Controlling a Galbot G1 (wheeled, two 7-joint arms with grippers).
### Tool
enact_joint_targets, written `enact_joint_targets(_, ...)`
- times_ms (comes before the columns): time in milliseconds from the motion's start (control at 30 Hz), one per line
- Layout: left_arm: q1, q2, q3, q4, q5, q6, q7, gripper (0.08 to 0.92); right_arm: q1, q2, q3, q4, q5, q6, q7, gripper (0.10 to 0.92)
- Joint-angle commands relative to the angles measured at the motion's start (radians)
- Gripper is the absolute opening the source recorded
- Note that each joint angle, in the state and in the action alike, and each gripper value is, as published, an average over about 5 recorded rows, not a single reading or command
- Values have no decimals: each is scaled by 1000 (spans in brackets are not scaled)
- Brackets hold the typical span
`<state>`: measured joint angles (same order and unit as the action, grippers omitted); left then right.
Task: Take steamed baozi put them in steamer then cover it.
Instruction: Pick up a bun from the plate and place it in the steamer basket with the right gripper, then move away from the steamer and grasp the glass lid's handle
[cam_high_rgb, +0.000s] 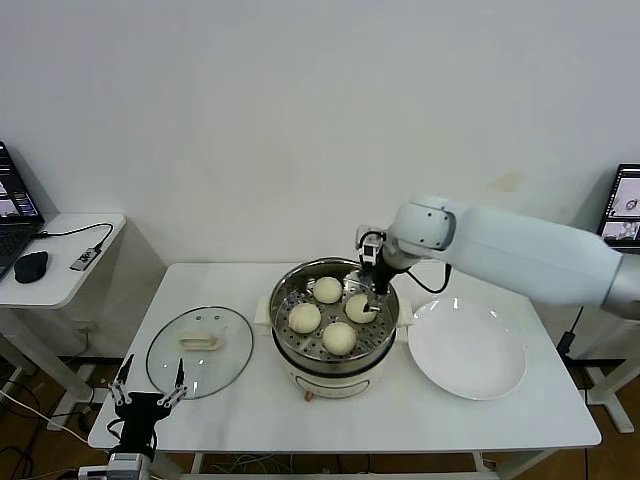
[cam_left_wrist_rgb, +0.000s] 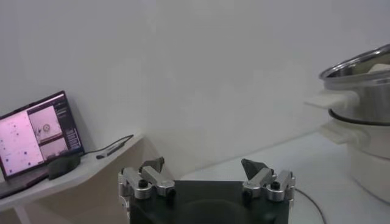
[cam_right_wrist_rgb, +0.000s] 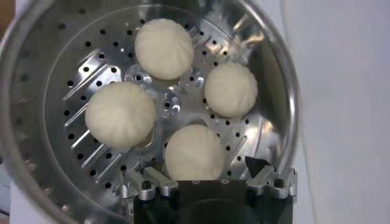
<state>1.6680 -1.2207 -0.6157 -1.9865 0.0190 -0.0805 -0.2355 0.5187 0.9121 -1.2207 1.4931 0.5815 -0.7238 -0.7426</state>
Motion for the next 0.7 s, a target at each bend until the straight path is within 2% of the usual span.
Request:
enact_joint_targets(33,-2,-2,2,3,4,-12,-2,823,-45,-205,144,252,245,42,349,823)
enact_joint_targets(200,0,-5,0,1,8,-24,-2,823,-352,-363,399,378,218,239,572,823)
enact_joint_targets(400,2,-13,7,-2,16,-28,0,823,-935,-422,897,414,35,513,680,823)
enact_joint_targets(533,0,-20,13,-1,31,-42,1,823,-1349,-329,1289,406,-124,651,661,823)
enact_joint_targets(700,-4,-35,19,9,63,-78,2,823,-1649,-66,1657,396,-305,794,596,823)
